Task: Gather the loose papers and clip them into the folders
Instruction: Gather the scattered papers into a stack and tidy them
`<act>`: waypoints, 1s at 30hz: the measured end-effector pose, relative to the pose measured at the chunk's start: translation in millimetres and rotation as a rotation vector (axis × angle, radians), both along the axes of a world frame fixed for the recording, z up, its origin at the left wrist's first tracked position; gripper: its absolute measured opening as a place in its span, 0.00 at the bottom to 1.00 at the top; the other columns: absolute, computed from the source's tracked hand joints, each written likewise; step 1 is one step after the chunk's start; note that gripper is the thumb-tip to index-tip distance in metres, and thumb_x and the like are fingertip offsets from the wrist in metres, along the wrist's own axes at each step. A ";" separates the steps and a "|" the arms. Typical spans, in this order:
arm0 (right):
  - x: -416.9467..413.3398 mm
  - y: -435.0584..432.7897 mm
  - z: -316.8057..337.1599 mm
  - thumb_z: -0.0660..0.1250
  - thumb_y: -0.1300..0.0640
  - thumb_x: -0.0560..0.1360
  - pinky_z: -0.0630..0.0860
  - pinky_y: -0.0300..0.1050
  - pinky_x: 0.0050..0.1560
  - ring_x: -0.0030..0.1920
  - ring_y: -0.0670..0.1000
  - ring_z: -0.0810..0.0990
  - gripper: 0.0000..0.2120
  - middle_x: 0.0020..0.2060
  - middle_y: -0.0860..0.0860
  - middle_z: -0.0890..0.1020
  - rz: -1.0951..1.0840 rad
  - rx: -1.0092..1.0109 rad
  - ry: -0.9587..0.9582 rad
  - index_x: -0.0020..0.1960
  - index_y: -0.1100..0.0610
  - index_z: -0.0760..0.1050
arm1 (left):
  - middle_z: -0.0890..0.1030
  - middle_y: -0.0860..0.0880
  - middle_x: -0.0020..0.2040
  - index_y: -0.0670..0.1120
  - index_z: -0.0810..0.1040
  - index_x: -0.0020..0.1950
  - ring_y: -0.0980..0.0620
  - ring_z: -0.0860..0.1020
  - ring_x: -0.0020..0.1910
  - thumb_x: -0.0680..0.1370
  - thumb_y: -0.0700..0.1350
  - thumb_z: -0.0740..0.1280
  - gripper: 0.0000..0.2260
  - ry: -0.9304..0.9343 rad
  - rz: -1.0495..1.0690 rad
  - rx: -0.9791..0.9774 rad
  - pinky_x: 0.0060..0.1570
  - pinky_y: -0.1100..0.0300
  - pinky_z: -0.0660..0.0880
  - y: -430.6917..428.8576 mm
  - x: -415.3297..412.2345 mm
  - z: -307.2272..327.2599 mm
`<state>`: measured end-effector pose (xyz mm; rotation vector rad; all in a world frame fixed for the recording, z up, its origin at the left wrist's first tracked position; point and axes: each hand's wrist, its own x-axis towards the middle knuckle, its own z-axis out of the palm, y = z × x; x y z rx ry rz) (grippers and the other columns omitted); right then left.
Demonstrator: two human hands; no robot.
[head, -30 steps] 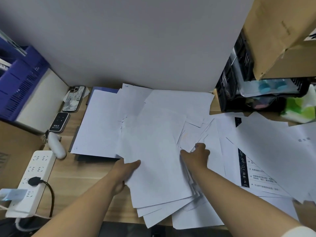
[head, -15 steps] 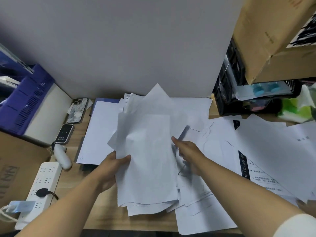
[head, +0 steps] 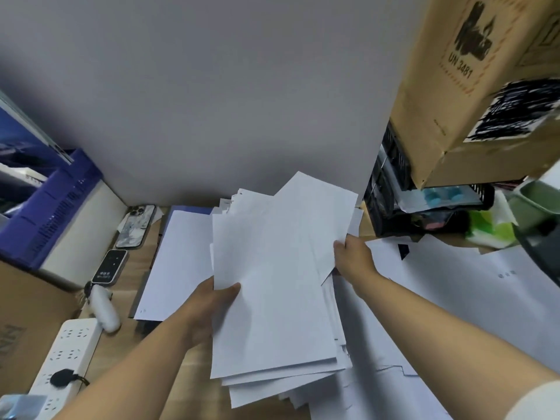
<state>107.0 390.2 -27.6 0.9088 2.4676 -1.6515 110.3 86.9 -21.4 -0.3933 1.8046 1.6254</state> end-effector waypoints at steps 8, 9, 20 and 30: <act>18.9 55.1 -18.5 0.58 0.60 0.77 0.78 0.52 0.53 0.51 0.59 0.81 0.11 0.51 0.53 0.82 -0.362 -0.070 0.010 0.55 0.53 0.77 | 0.85 0.42 0.51 0.41 0.78 0.62 0.41 0.83 0.49 0.83 0.40 0.67 0.08 -0.057 0.169 -0.165 0.46 0.51 0.79 -21.7 3.4 -37.8; 24.0 58.9 -27.2 0.59 0.60 0.75 0.79 0.54 0.53 0.52 0.58 0.82 0.15 0.52 0.53 0.84 -0.349 -0.120 -0.045 0.58 0.53 0.78 | 0.84 0.43 0.50 0.42 0.77 0.60 0.42 0.82 0.47 0.83 0.39 0.67 0.06 -0.070 0.197 -0.203 0.43 0.53 0.78 -21.4 4.6 -42.0; 29.4 27.8 -75.0 0.54 0.67 0.79 0.66 0.44 0.38 0.43 0.56 0.73 0.11 0.46 0.54 0.77 -0.283 0.079 -0.243 0.52 0.57 0.73 | 0.83 0.44 0.52 0.43 0.78 0.60 0.41 0.82 0.50 0.78 0.39 0.68 0.10 -0.028 0.204 -0.447 0.54 0.51 0.79 -15.2 1.0 -66.9; 24.4 27.9 -36.1 0.60 0.63 0.82 0.79 0.41 0.42 0.45 0.53 0.81 0.10 0.52 0.55 0.84 -0.121 -0.247 -0.177 0.59 0.58 0.77 | 0.83 0.45 0.52 0.47 0.77 0.58 0.38 0.81 0.53 0.75 0.43 0.71 0.12 -0.026 0.197 -0.541 0.57 0.47 0.81 -17.0 -5.4 -50.2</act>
